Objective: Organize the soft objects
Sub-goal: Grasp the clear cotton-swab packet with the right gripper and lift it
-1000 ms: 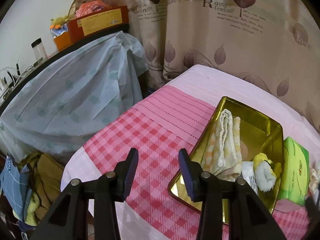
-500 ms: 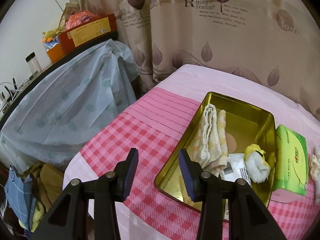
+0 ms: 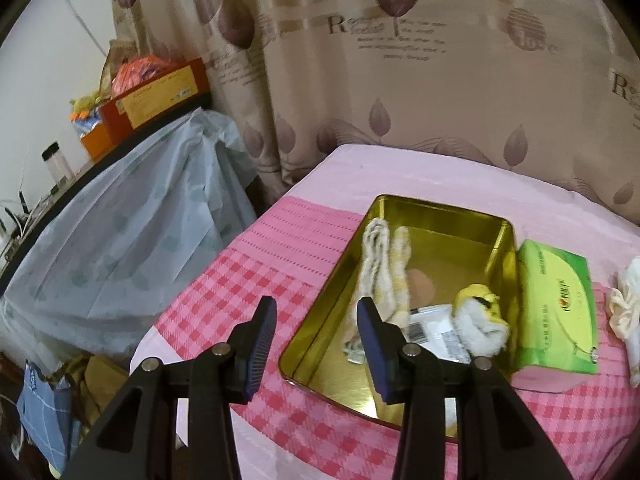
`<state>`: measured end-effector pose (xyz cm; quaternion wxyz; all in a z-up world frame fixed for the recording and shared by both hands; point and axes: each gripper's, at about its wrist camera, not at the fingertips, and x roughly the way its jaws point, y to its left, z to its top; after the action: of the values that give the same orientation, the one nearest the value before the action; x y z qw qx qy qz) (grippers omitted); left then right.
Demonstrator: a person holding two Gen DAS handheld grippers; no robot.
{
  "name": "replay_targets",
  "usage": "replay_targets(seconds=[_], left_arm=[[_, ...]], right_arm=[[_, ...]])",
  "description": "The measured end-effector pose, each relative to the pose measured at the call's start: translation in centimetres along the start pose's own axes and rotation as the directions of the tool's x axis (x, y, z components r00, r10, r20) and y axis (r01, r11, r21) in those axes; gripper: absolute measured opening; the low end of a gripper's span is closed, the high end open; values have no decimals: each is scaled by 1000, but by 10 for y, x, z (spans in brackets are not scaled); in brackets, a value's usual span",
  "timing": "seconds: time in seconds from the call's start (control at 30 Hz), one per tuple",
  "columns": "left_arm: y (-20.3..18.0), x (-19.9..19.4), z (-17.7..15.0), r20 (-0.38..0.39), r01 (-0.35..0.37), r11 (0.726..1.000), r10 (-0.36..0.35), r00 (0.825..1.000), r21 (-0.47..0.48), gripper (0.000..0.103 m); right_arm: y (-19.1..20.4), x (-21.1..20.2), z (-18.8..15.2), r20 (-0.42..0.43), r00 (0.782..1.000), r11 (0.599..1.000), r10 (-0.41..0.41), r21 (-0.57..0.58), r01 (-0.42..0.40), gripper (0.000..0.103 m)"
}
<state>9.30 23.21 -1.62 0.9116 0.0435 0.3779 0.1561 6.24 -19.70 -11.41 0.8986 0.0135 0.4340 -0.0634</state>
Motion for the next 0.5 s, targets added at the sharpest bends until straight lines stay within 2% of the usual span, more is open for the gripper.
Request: replay_targets(seconds=[0.23, 0.33, 0.5], left_arm=[[-41, -24, 0, 27, 58, 994, -61, 998, 97, 47], [-66, -32, -1, 6, 132, 983, -134, 991, 125, 47], [-113, -44, -4, -18, 223, 956, -224, 974, 189, 47]], right_arm=[[-3, 21, 7, -13, 999, 999, 46, 20, -46, 66], [-2, 28, 9, -16, 999, 999, 48, 9, -47, 67], [1, 24, 7, -6, 998, 998, 56, -28, -56, 42]])
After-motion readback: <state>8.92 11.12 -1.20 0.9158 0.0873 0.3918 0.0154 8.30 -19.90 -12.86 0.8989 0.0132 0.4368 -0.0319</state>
